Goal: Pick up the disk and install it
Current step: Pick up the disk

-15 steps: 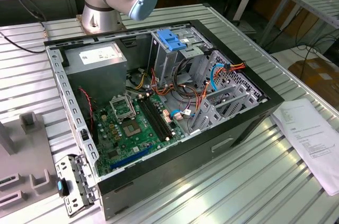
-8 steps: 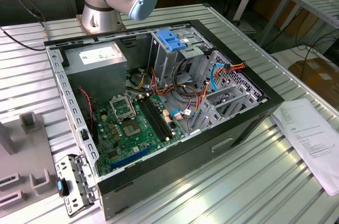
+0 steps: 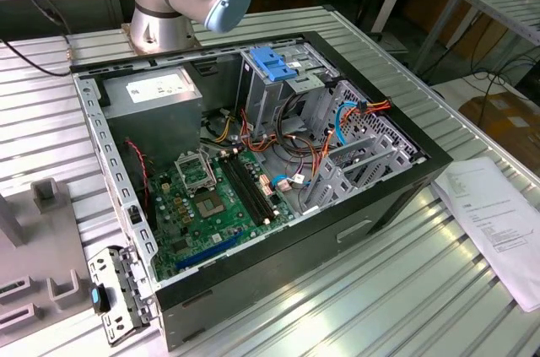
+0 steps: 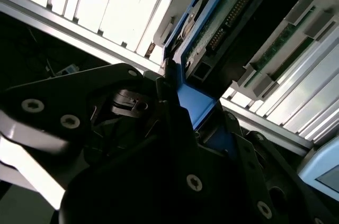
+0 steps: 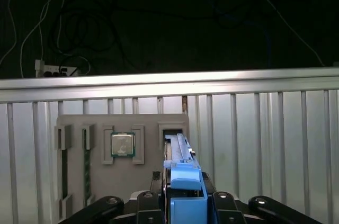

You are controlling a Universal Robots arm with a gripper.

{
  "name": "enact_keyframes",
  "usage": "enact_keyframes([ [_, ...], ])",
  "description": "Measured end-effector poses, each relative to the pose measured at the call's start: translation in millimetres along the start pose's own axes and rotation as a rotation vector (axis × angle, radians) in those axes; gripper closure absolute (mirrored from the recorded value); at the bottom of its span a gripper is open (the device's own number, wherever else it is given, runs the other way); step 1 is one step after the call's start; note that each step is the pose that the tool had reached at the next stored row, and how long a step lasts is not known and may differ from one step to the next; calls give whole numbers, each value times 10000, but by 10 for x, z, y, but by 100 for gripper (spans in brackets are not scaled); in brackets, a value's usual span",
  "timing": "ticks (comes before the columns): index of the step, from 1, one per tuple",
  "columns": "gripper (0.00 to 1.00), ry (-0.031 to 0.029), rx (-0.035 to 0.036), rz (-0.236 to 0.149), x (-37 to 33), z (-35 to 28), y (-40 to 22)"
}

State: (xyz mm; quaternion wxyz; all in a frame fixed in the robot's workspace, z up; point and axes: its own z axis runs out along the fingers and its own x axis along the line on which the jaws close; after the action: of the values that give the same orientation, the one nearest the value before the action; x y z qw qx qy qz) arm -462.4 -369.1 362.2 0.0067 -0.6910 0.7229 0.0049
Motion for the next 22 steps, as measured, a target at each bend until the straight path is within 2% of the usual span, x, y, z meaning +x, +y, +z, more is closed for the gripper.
enact_keyframes([
  [6,63,0,1,0,-3,-171,-1],
  [8,63,-1,1,0,-4,-270,-1],
  [11,63,0,0,0,-6,-368,-1],
  [13,63,-1,1,0,-6,-399,-1],
  [15,63,0,1,0,-8,-480,-1],
  [17,63,0,1,0,-8,-521,-1],
  [22,63,-1,1,-1,-12,-756,-2],
])
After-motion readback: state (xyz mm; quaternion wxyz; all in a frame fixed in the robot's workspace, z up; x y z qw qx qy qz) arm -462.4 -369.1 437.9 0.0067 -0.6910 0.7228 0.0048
